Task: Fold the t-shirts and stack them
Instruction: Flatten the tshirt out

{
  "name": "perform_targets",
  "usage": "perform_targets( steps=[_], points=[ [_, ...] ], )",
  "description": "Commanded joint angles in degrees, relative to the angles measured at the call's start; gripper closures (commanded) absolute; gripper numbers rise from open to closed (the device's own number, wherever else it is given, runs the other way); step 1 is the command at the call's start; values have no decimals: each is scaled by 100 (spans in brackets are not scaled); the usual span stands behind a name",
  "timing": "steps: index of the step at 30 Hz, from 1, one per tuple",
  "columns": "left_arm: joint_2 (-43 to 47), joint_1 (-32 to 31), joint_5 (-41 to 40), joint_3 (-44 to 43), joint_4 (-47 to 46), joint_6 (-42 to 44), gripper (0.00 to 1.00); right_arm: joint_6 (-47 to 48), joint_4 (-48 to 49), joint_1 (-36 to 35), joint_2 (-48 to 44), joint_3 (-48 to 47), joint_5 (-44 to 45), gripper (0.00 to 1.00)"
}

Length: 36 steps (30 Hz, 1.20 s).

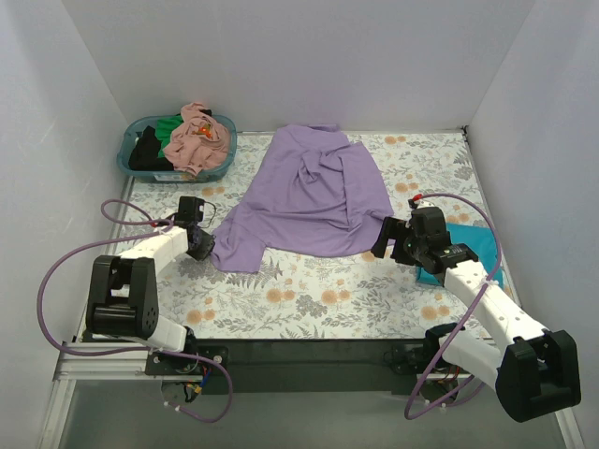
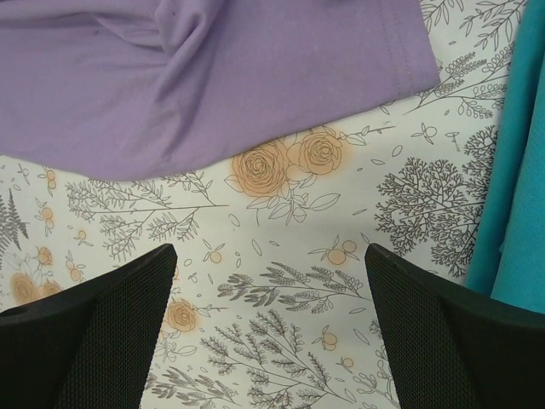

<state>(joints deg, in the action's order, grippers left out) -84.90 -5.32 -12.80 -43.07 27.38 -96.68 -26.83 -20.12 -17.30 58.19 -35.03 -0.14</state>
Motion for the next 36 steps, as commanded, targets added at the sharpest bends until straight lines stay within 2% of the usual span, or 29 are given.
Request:
perform_targets(
  steps=[1,9,15,22,24,31,34,36],
  points=[
    [-281,-4,260,273,-109,62,100,2,-10,34,51,13,172,2],
    [78,-4,137,387,-136,237,100,29,-71,95,666,-311,707,2],
    [597,-4,102,536,-171,343,100,11,-27,183,1817,-1153,1481,4],
    [879,-4,225,589,-241,396,100,-112,131,412,3091,-1832,1420,16],
    [923,-4,243,598,-241,396,100,-121,175,447,3259,-1885,1263,18],
    [1063,-4,234,642,-241,352,100,-130,421,456,3751,-1754,1121,35],
    [1099,-4,260,616,-241,352,100,-129,482,456,3875,-1744,1087,58],
    [1404,-4,339,450,-233,500,100,27,526,456,3736,-1779,1051,89]
  ],
)
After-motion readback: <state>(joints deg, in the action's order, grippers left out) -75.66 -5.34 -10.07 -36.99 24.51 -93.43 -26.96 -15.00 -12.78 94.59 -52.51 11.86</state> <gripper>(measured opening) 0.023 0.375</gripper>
